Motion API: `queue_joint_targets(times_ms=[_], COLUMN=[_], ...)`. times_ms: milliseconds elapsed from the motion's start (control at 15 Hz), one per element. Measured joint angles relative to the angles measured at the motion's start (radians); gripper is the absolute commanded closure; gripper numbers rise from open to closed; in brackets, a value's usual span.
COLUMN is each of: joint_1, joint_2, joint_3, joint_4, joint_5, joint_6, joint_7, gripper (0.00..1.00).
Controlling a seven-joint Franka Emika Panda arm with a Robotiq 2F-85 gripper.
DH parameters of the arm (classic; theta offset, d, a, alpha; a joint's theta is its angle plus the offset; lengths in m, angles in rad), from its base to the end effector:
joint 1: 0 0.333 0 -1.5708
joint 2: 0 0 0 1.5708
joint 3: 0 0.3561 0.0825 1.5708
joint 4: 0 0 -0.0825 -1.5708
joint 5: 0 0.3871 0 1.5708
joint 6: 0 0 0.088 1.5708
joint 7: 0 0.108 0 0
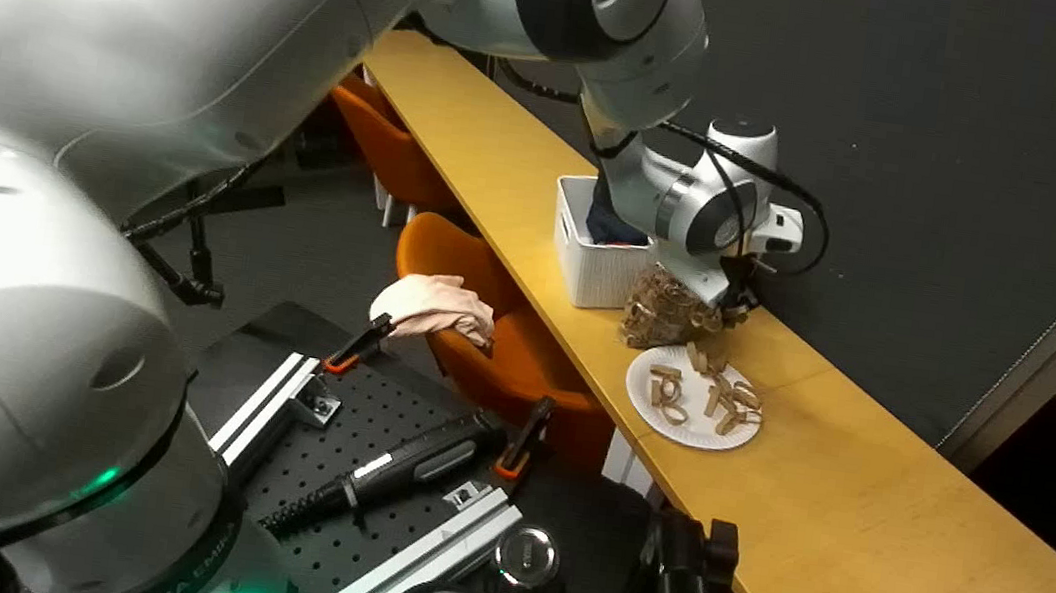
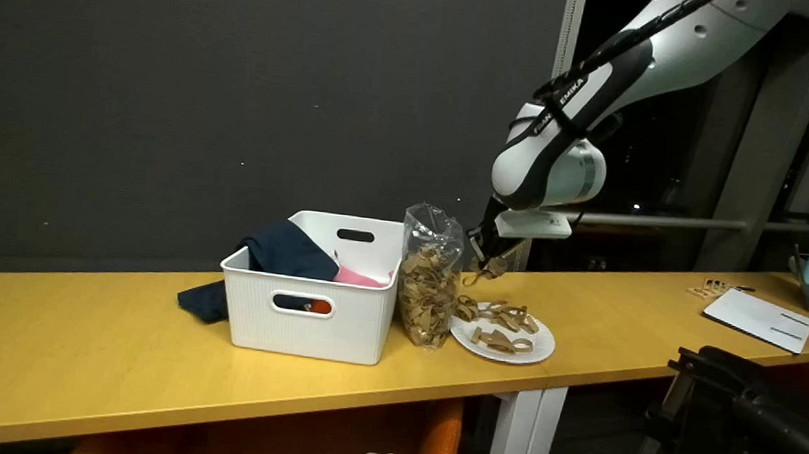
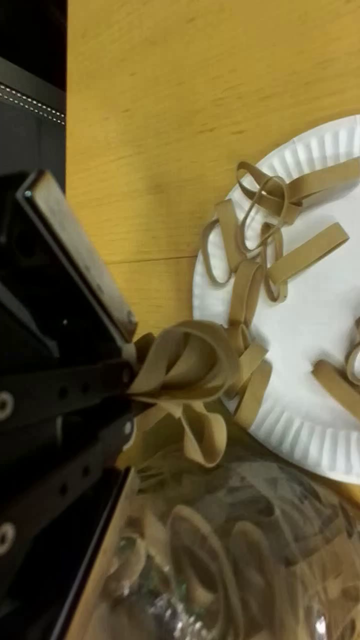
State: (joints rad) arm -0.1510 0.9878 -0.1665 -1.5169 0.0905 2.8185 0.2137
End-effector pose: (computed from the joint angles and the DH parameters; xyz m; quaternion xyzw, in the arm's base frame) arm 0.7272 -0.2143 0.1298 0.9531 -0.2513 0.1609 0.0498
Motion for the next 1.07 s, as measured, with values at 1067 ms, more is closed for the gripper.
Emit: queue_joint_targets(times_ms=[1067], joint_1=[0.154], joint_2=[-0.231], joint_3=[-0.05], joint_4=[-0.084], joint_5=[-0.03], joint_6=[-0.021], joint_7=[0.045], gripper=[0.99])
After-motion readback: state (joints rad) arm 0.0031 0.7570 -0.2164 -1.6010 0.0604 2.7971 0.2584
